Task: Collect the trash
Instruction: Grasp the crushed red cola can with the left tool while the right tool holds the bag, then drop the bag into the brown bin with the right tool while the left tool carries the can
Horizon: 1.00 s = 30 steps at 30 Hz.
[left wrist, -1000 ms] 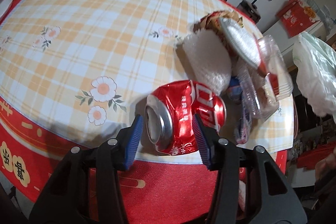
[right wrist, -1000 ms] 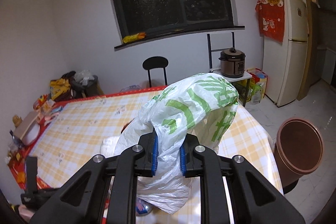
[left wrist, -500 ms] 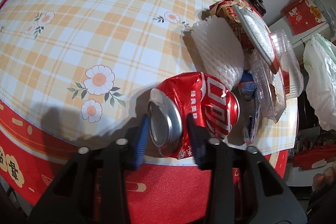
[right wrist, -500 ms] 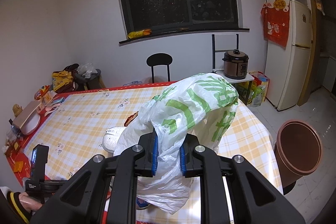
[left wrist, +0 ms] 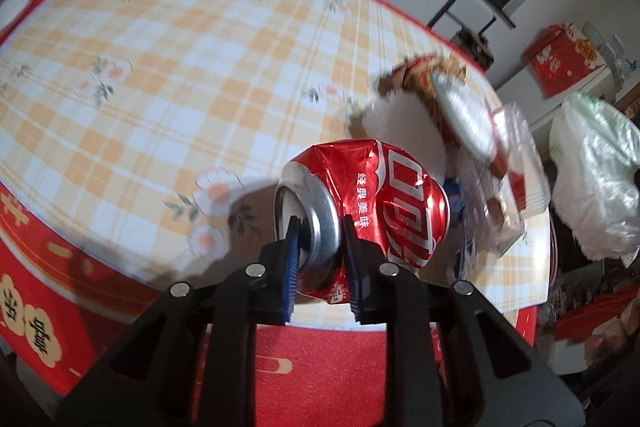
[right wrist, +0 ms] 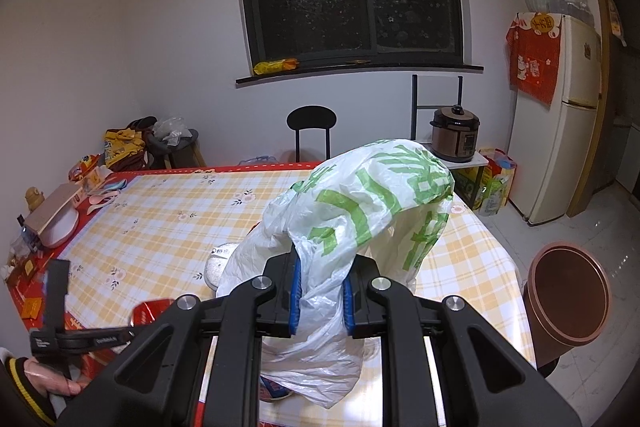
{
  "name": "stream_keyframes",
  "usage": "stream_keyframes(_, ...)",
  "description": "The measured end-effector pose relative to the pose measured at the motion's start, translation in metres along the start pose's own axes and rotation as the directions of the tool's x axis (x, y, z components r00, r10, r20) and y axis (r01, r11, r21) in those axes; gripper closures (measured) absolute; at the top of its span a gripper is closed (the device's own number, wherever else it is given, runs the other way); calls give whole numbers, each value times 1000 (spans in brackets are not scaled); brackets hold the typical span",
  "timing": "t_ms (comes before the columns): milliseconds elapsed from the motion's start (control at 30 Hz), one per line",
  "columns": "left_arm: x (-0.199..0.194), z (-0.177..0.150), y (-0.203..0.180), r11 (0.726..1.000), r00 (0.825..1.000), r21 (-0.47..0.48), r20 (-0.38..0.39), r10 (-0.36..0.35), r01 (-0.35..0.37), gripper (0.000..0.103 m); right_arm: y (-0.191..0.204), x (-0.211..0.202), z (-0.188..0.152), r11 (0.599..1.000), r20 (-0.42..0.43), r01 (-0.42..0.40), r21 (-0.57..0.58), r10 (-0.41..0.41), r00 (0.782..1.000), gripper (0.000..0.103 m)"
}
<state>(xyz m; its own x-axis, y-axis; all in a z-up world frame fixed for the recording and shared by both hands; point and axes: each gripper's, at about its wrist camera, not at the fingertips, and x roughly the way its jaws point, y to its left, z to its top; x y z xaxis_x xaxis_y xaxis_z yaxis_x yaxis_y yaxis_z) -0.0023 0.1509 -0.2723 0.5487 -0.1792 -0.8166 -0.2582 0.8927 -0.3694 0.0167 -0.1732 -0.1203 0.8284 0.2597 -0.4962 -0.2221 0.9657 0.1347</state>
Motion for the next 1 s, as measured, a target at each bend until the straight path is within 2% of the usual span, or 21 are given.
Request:
stream_keyframes(133,-26,12,4,1000,995,-7,101,3,-2,80,-3,-3,1,1000,12,2,-8,-2,1000,86)
stream_keyframes(233,-52,24,0,1000,980,16,200,6,-10,80,-8,-9,3,1000,26,21,-14,-21,999,86)
stream_keyframes(367,-77,35,-10,999,959,43,285,-13,0,80,-18,-17,8,998,48,58,-27,-57,997,86)
stream_keyframes(500,-91,44,-26,997,947,69,319,-47,26,80,-41,-26,14,994,65,109,3,-109,992,86)
stream_keyframes(733,-97,49,-77,991,931,124,350,-98,58,80,-84,-32,14,988,53,148,31,-150,987,86)
stream_keyframes(900,-93,43,-124,988,923,136,368,-114,68,80,-134,-39,17,984,54,173,37,-175,983,86)
stream_keyframes(1000,-87,38,-157,990,922,118,368,-118,79,80,-187,-44,22,975,47,209,80,-213,976,86)
